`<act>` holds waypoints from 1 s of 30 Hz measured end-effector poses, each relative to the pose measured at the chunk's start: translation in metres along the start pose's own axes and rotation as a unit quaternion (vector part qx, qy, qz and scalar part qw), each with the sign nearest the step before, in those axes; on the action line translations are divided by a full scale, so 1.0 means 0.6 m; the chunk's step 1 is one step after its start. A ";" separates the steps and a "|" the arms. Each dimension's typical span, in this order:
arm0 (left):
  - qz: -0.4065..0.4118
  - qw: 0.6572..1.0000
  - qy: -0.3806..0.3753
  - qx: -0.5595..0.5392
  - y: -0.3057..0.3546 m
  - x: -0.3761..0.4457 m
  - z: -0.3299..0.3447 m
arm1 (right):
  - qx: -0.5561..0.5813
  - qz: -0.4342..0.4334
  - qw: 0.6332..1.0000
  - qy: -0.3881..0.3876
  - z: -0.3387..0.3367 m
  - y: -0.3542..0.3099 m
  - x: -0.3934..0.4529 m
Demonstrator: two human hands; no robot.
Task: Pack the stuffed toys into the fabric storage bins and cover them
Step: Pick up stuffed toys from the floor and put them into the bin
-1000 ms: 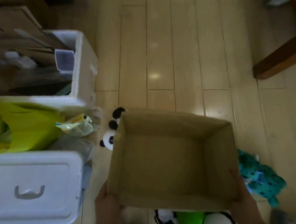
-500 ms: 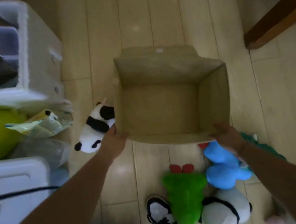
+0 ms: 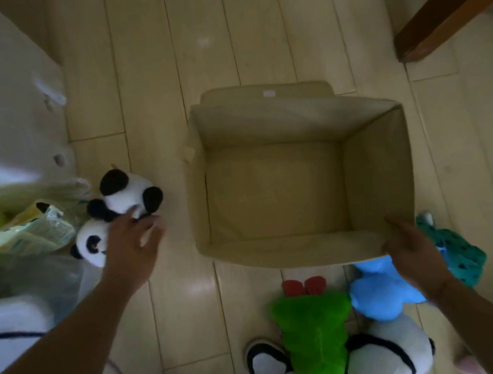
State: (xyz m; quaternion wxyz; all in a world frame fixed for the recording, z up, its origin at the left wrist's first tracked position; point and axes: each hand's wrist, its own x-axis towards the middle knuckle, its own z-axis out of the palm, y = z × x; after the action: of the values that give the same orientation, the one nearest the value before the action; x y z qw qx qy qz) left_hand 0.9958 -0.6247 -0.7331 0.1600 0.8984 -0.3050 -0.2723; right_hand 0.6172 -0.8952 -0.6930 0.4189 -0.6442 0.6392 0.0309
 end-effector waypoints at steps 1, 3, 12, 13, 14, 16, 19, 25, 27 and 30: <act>-0.040 0.996 0.053 0.054 -0.026 0.014 0.001 | -0.010 -0.014 1.000 0.009 0.001 0.002 -0.002; -0.166 0.976 0.097 0.107 -0.076 0.032 0.007 | -0.022 -0.047 0.998 0.027 0.006 0.007 -0.002; -0.201 0.961 0.110 0.158 -0.174 0.043 0.080 | -0.135 -0.084 0.983 0.094 0.011 0.062 -0.012; -0.183 0.958 0.114 0.189 -0.168 0.040 0.083 | -0.145 -0.088 0.979 0.110 0.013 0.060 -0.018; -0.173 0.956 0.115 0.208 -0.153 0.035 0.080 | -0.154 -0.106 0.974 0.129 0.014 0.058 -0.024; -0.135 0.959 0.115 0.221 -0.120 0.018 0.068 | -0.178 -0.162 0.954 0.182 0.010 0.042 -0.048; -0.115 0.964 0.189 0.145 -0.064 -0.033 0.006 | -0.162 -0.286 0.921 0.211 0.007 -0.025 -0.114; 0.218 0.931 0.254 0.144 0.082 -0.095 -0.198 | -0.147 -0.513 0.844 0.049 0.069 -0.257 -0.271; 0.363 0.911 0.181 0.077 0.171 -0.103 -0.245 | -0.198 -0.506 0.839 0.002 0.097 -0.318 -0.292; 0.415 0.894 0.166 0.006 0.292 -0.104 -0.250 | -0.105 -0.396 0.911 -0.052 0.112 -0.362 -0.282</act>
State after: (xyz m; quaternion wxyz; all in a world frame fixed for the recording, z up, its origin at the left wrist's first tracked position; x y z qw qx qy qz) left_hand 0.9615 -0.7004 -0.5090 0.3009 0.7230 -0.6212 -0.0263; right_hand 0.8042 -0.7580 -0.5303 0.3596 -0.8823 0.3014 -0.0370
